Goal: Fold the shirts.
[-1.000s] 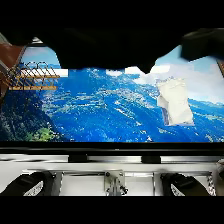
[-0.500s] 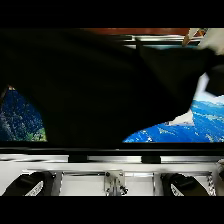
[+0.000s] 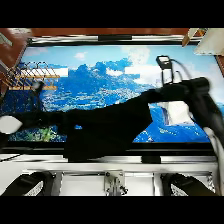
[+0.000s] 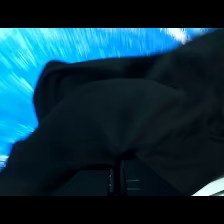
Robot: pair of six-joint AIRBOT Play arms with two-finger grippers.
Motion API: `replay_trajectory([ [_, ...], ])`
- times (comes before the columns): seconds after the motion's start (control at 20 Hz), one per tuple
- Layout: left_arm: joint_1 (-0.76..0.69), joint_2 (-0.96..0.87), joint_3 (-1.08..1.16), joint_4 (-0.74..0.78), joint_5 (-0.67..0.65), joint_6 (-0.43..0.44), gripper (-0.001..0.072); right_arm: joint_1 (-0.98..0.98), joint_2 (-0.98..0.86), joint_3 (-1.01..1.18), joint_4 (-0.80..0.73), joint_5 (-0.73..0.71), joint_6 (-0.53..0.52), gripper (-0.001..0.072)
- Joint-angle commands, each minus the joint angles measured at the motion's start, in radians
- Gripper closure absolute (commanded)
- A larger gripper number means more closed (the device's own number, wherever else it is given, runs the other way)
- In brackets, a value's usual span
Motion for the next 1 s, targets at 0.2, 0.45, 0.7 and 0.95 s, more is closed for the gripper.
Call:
replay_trajectory([
  [0.2, 0.002, -0.105, -0.183, -0.297, 0.382, -0.002, 0.0634, 0.0, -0.269, 0.08, 0.097, 0.445, 0.138, 0.0643],
  [0.45, 0.147, -0.102, -0.06, -0.179, 0.114, 0.097, 0.0001, -0.054, -0.173, 0.211, 0.06, 0.057, -0.007, 0.017],
  [0.7, 0.384, -0.102, 0.019, 0.165, -0.388, 0.1, 0.0001, -0.195, -0.019, 0.106, 0.165, -0.494, -0.11, 0.0171],
  [0.95, 0.39, -0.103, -0.185, -0.046, -0.242, 0.137, 0.0001, -0.164, 0.098, -0.291, 0.497, -0.391, -0.09, 0.0164],
])
